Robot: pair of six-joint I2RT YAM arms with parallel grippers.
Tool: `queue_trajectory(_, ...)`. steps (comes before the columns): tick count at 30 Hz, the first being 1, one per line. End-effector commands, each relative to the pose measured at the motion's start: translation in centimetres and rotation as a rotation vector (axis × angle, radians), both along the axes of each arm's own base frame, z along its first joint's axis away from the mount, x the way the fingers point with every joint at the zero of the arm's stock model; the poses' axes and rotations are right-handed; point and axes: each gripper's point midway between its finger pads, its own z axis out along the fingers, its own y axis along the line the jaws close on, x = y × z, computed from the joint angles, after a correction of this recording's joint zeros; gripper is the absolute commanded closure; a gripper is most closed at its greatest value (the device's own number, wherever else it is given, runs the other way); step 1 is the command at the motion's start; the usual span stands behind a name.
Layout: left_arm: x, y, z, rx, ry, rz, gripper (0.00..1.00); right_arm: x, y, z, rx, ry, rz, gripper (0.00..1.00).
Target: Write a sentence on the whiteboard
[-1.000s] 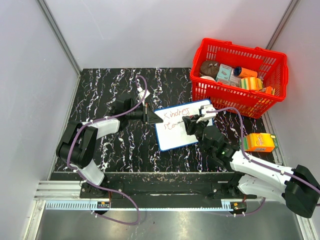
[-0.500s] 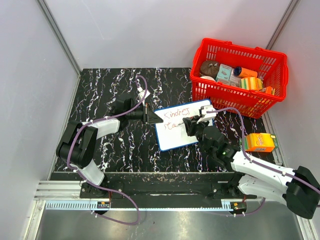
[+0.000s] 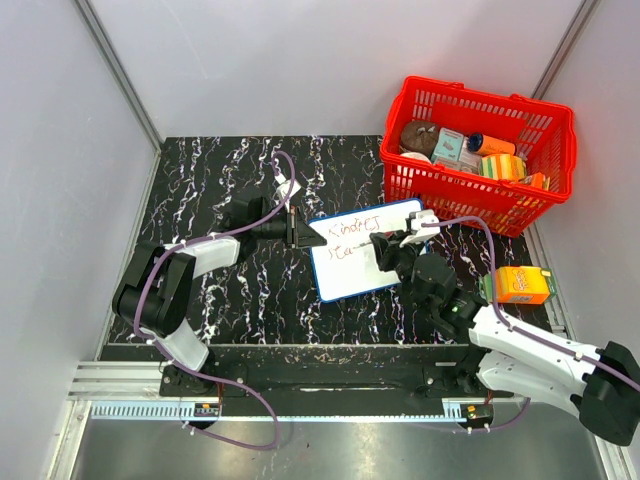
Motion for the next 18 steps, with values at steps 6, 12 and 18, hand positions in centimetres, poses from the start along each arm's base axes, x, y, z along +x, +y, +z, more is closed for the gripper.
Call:
queue_trajectory(6,2.5,1.5,-3.1,0.158,-0.122,0.104,1.00,1.3,-0.1,2.4,0.015,-0.060,-0.061,1.00)
queue_trajectory(12,2.4,1.4,-3.1,0.160,-0.120,0.102,1.00,1.2,-0.2,2.6,0.041,-0.069,-0.061,1.00)
queue_trajectory(18,2.4,1.4,-3.1,0.161,-0.122,0.102,1.00,1.0,-0.4,3.6,0.063,-0.097,-0.057,1.00)
